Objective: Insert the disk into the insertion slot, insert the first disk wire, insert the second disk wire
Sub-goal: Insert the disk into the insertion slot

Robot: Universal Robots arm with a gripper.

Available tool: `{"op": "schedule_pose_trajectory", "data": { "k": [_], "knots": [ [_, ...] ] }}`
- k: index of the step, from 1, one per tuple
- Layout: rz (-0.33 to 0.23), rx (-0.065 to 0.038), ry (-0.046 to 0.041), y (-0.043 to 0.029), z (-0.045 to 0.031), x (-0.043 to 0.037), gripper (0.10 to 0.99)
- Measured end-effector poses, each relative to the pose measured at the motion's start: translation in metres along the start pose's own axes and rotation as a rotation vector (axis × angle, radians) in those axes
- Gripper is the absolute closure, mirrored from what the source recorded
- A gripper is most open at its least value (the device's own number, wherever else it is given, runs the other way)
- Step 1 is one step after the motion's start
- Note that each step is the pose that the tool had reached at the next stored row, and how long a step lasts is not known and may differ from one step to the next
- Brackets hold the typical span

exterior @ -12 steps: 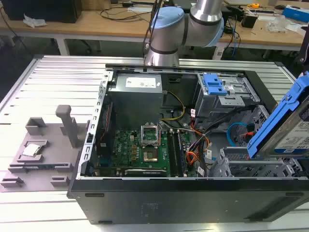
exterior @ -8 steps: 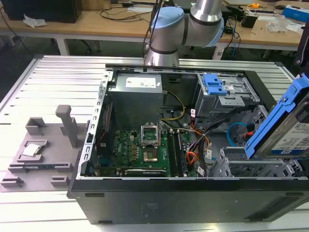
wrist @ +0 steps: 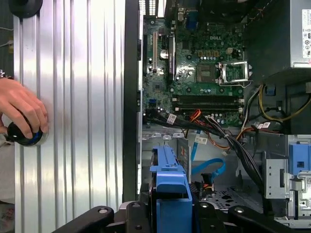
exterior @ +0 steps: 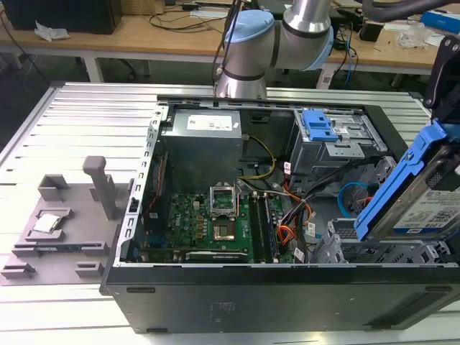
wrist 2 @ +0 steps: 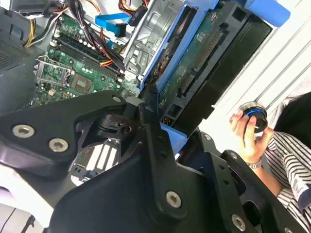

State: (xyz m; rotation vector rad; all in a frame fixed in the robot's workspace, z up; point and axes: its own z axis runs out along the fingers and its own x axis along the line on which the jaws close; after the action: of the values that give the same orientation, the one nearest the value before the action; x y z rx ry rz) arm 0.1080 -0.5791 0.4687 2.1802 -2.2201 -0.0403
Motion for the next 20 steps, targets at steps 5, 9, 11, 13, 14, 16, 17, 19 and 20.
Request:
{"op": "schedule_pose_trajectory", "data": {
  "k": [5,9,11,13,14,16,17,19,20],
  "knots": [
    [0.000,0.000,0.0000,0.0007,0.0080,-0.0140,0.722],
    [0.000,0.000,0.0001,0.0013,0.0174,-0.0232,0.722],
    [0.000,0.000,-0.0002,0.0031,0.0246,-0.0247,0.722],
    [0.000,0.000,0.0002,0.0031,0.0292,-0.0248,0.722],
    [0.000,0.000,0.0001,0.0030,0.0320,-0.0248,0.722],
    [0.000,0.000,0.0000,0.0028,0.0382,-0.0248,0.722],
    [0.000,0.000,0.0001,0.0027,0.0405,-0.0248,0.722],
    [0.000,0.000,-0.0001,0.0025,0.0444,-0.0248,0.722],
    [0.000,0.000,0.0001,0.0025,0.0461,-0.0248,0.722]
  ]
}}
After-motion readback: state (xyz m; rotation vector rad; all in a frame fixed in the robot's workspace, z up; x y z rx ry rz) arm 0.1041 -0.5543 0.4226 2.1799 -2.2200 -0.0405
